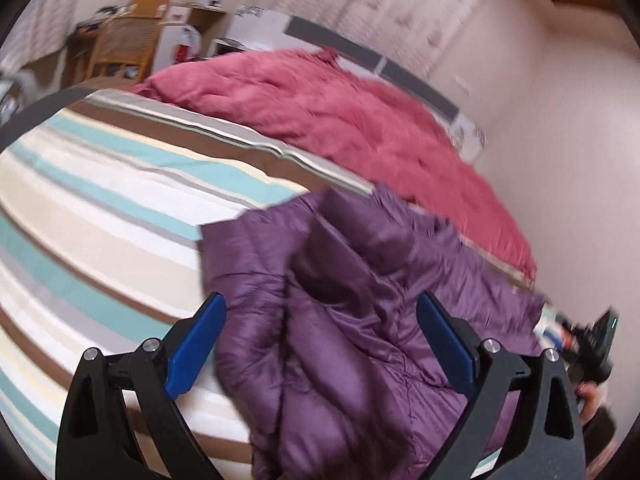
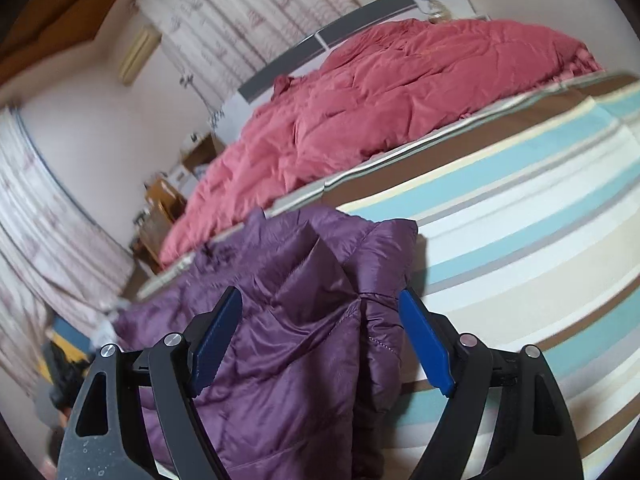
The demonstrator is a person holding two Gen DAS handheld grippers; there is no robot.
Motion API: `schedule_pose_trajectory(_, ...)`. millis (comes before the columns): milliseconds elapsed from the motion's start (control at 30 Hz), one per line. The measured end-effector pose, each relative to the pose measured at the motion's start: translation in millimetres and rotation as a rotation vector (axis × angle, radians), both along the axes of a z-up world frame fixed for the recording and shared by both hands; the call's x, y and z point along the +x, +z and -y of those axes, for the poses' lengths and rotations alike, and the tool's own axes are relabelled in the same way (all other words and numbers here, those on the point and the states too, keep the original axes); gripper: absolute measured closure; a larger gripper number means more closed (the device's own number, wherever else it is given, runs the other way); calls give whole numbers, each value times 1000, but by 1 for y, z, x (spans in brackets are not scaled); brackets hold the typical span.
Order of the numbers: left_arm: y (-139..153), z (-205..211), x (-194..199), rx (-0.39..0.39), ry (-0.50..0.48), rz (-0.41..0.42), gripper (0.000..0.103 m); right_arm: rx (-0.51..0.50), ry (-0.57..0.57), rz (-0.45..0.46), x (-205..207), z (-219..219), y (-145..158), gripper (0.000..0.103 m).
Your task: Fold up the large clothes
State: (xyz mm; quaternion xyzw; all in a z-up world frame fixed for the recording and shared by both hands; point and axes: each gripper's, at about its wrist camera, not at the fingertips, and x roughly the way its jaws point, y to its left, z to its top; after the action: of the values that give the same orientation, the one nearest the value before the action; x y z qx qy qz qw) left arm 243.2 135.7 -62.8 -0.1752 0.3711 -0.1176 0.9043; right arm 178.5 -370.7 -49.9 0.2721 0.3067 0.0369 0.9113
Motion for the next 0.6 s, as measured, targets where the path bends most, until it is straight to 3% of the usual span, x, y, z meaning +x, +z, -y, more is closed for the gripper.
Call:
schedule_pose_trajectory(67, -2, 14, 9, 53, -30, -14, 12, -57, 21, -12, 5, -9, -2, 26)
schedule_pose_trajectory(200, -7, 35, 28, 88, -90, -58, 29, -204, 48, -66, 25, -27, -6, 35)
schedule_pose_trajectory(233, -9, 39, 32, 103, -104, -66, 32, -236, 55, -77, 30, -32, -9, 41)
schedule_pose_trajectory(267, -9, 42, 34, 116, -110, -73, 36, -251, 66, -84, 33, -34, -10, 54)
schedule_pose_trajectory(333, -10, 45, 34, 105, -120, -90, 70, -274, 93, -107, 38, -39, -14, 73)
schedule_pose_trajectory(400, -7, 41, 30, 62, -112, -103, 83, -280, 106, -111, 38, -41, -10, 81)
schedule_pose_trajectory(600, 25, 35, 22, 67, -94, -27, 90, -217, 77, -60, 34, -31, 22, 85)
